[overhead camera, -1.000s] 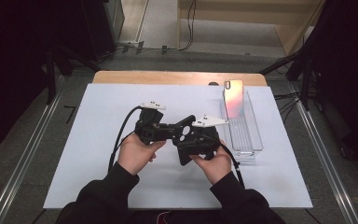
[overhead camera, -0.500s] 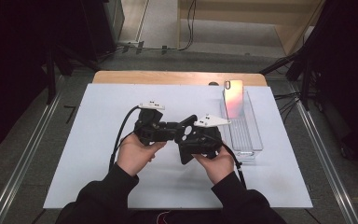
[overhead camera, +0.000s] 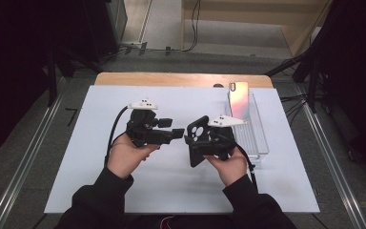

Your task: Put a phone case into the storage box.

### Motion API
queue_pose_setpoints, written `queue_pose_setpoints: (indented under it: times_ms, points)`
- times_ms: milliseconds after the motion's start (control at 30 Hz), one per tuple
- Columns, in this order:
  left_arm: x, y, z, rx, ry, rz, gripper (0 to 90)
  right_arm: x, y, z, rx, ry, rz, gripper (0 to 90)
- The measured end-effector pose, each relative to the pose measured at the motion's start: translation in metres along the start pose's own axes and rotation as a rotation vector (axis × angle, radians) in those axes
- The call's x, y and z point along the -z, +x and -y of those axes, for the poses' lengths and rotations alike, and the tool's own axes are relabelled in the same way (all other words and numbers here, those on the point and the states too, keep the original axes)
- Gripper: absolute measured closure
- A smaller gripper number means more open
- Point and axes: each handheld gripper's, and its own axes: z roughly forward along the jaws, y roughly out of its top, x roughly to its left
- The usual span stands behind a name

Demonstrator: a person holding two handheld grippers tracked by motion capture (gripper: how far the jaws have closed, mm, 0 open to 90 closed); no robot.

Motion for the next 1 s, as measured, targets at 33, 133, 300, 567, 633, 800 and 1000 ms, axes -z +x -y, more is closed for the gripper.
queue_pose_setpoints:
  times_ms: [33,133,300,567,633,800,1000]
  points:
    - [0.001,0.001,0.0,0.001,0.006,0.006,34.4,0.002,-0.001,0.0,0.0,-0.001,-0.011,11.7]
    - [0.004,0.007,0.002,-0.007,-0.004,0.033,34.4,0.006,-0.004,-0.002,0.018,-0.002,-0.013,11.8]
    - [0.005,0.016,0.006,-0.034,0.012,0.051,33.5,0.012,-0.009,-0.005,0.02,0.005,-0.06,11.7]
    - [0.005,0.03,0.015,-0.049,0.01,0.087,31.8,0.017,-0.015,-0.009,0.059,0.034,-0.161,11.7]
    - [0.004,0.033,0.018,-0.064,0.02,0.086,31.8,0.018,-0.017,-0.01,0.068,0.04,-0.177,11.7]
    - [-0.002,0.038,0.028,-0.101,0.041,0.091,29.1,0.021,-0.02,-0.012,0.091,0.06,-0.234,11.7]
    - [-0.007,0.044,0.041,-0.127,0.059,0.087,26.5,0.027,-0.027,-0.015,0.098,0.074,-0.251,11.7]
